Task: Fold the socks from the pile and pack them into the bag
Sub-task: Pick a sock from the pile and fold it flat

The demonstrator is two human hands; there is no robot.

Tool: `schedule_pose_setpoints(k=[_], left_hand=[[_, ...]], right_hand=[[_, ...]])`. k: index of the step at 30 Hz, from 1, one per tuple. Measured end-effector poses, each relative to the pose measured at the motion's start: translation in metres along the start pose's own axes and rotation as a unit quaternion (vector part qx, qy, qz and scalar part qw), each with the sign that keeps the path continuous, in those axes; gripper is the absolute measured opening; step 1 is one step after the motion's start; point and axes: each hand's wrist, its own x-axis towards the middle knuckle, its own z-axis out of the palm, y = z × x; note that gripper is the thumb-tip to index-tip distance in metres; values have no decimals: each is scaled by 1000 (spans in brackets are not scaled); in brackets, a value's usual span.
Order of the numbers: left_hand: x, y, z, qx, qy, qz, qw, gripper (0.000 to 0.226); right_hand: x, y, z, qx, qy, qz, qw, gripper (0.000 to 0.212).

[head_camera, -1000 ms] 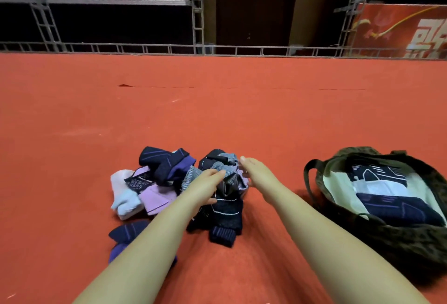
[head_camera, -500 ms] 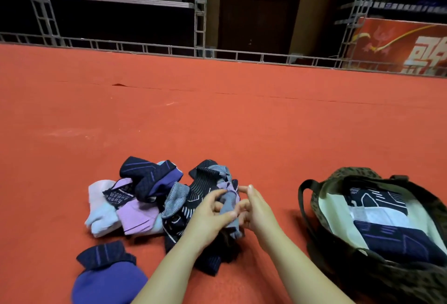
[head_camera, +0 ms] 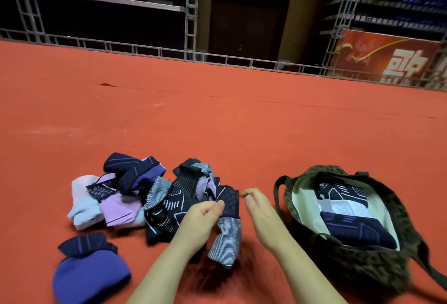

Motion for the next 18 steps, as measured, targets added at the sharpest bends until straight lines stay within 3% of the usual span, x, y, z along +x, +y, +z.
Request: schedule_pose_setpoints(k=[2,4,8,10,13,18], left_hand=[[4,11,1,52,9,6,999,60],[8,16,2,131,-2,13,991,60],[13,20,11,321,37,47,945,42],[16,18,13,304,100,26,947,30],[18,9,14,234,156,-21,959,27],[18,-3,13,107,138,-157,972,34]], right_hand=[[6,-5,-10,101,26,99,990,52],[8,-7,-17,125,-8,159,979,63],[8,-6,-17,90,-70,174,978,22],[9,2,-12,122,-29,186,975,11],[4,12,-1,244,33,197,949,14],[-2,15,15,342,78,193,916,20]])
